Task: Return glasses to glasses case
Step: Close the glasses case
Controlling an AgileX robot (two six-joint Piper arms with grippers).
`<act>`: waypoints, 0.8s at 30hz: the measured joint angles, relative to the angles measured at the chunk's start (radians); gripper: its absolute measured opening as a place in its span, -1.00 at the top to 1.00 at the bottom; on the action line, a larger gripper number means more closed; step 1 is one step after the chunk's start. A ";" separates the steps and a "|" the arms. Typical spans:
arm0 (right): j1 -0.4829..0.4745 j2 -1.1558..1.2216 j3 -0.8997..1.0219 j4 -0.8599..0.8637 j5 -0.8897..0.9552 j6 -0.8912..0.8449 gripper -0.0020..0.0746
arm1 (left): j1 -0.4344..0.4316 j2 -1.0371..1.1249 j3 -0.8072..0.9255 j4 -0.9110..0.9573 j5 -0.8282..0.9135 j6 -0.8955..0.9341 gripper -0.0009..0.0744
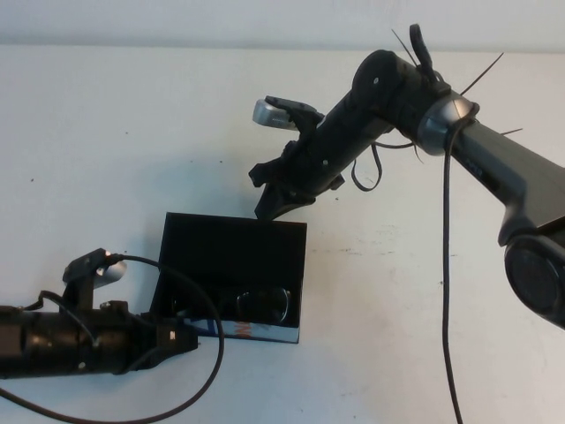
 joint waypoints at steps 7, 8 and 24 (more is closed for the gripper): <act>0.050 -0.008 0.000 -0.006 0.002 0.004 0.98 | 0.000 0.000 0.000 0.000 0.001 0.001 0.99; 0.056 -0.014 0.000 -0.009 0.002 0.004 0.98 | 0.000 0.000 0.000 0.000 0.001 0.001 0.99; 0.127 -0.242 0.340 -0.046 0.000 -0.055 0.98 | 0.000 0.000 0.000 0.000 0.001 0.007 0.99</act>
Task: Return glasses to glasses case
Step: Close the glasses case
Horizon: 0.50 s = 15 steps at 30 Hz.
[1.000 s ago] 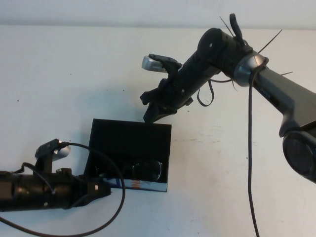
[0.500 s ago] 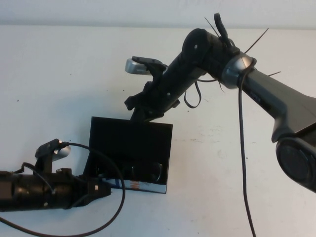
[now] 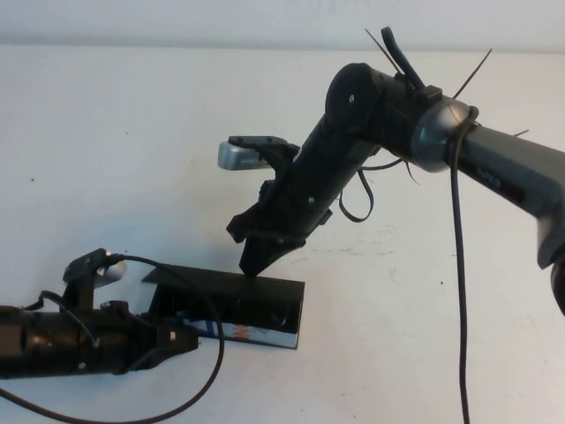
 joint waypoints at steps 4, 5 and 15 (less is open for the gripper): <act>0.015 -0.063 0.095 0.000 0.000 -0.015 0.98 | 0.000 0.000 0.000 0.000 0.000 0.000 0.99; 0.020 -0.076 0.115 0.000 0.000 -0.023 0.98 | 0.000 0.000 0.000 0.004 0.000 -0.005 0.99; 0.034 -0.097 0.224 0.000 -0.004 -0.036 0.98 | 0.000 -0.127 0.052 0.139 -0.102 -0.146 0.99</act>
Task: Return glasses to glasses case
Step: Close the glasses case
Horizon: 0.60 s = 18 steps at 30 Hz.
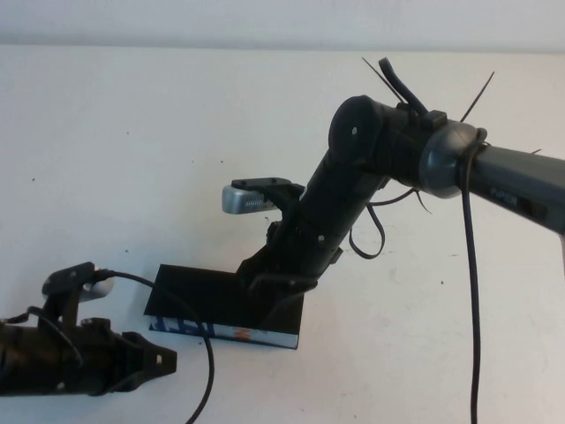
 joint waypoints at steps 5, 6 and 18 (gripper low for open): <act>0.000 -0.004 0.013 0.004 -0.008 -0.001 0.98 | 0.000 -0.198 0.026 0.131 -0.043 -0.129 0.99; 0.000 -0.007 0.013 0.004 -0.010 -0.002 0.98 | 0.000 -0.234 0.026 0.145 -0.043 -0.143 0.99; 0.005 -0.302 0.135 -0.102 -0.073 0.035 0.98 | 0.000 -0.868 0.066 0.088 -0.380 -0.068 0.99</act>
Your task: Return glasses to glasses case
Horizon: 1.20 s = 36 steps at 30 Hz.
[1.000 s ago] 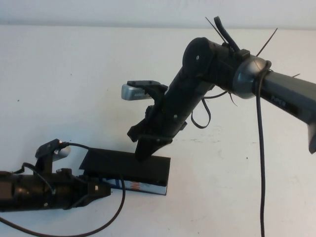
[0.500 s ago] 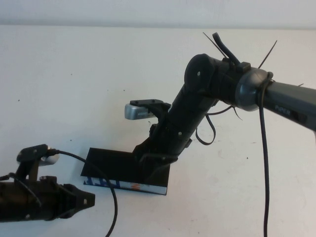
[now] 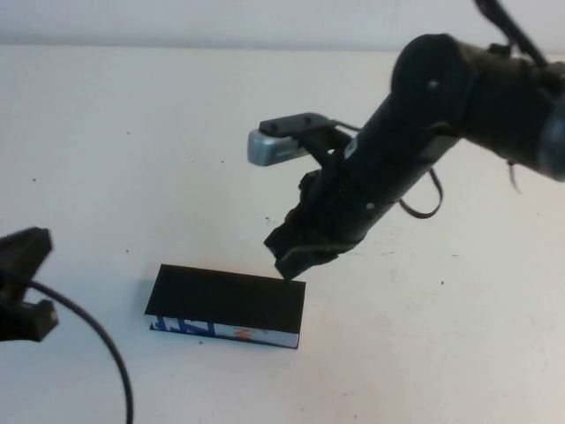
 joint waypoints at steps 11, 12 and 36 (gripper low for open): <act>0.000 -0.578 0.445 -0.100 -0.342 0.111 0.98 | 0.000 -0.555 0.141 -0.124 -0.341 0.102 0.99; 0.000 -0.617 0.477 -0.100 -0.364 0.115 0.98 | 0.000 -0.588 0.151 -0.126 -0.354 0.113 0.99; 0.000 -1.161 1.186 0.037 -1.006 0.140 0.98 | 0.000 -0.784 0.390 -0.143 -0.442 0.157 0.99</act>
